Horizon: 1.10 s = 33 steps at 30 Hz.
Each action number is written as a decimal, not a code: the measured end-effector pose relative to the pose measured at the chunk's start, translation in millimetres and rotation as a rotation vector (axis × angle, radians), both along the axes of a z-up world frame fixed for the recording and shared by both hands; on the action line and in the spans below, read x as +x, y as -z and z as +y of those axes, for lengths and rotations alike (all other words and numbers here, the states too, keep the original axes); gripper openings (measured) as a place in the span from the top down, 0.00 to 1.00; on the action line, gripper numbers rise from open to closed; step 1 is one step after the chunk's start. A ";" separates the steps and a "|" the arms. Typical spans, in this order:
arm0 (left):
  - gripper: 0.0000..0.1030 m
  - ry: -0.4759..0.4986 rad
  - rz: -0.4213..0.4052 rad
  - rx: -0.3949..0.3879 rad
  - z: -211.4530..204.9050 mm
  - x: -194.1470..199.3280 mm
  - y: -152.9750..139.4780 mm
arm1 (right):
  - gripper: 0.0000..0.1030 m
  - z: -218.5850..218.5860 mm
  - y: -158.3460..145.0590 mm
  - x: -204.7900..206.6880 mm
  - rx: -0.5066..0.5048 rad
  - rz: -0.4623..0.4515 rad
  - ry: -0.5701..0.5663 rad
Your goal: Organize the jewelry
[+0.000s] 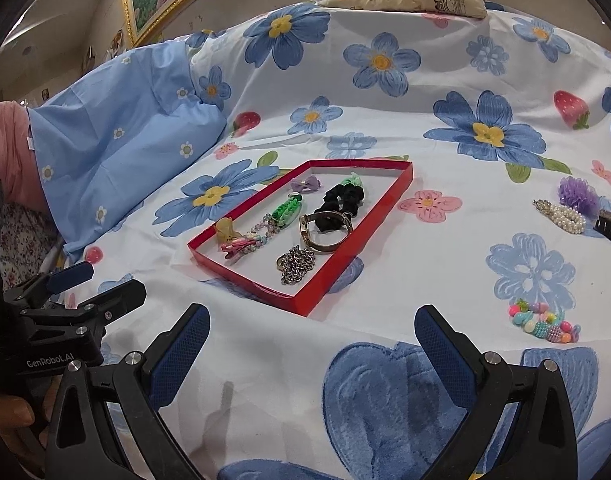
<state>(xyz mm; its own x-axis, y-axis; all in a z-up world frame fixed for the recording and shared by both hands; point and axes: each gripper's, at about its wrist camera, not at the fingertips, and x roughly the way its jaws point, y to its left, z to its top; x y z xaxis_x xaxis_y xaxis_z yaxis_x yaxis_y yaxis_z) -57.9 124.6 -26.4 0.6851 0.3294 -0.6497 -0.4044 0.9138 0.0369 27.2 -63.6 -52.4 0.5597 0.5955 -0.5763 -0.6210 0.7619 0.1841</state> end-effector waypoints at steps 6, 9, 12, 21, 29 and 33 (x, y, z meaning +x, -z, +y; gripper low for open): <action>0.00 -0.001 0.000 0.004 -0.1 0.0 0.1 | 0.00 0.8 0.1 0.9 -0.003 0.000 -0.003; 0.00 -0.003 -0.003 0.012 -0.4 -1.2 -0.1 | 0.00 1.1 -0.5 1.3 -0.004 -0.004 -0.004; 0.00 -0.002 -0.006 0.011 -1.1 -2.9 -0.4 | 0.00 0.2 -1.3 1.9 -0.004 -0.007 -0.003; 0.00 -0.001 -0.011 0.005 -1.1 -3.8 -2.0 | 0.00 1.6 -2.4 1.1 -0.011 -0.003 -0.008; 0.00 0.004 -0.011 0.009 -2.7 -3.9 -2.7 | 0.00 2.8 -2.9 0.6 -0.013 -0.009 -0.009; 0.00 0.008 -0.011 0.010 -3.6 -2.9 -2.9 | 0.00 2.7 -3.0 0.4 -0.012 -0.009 -0.009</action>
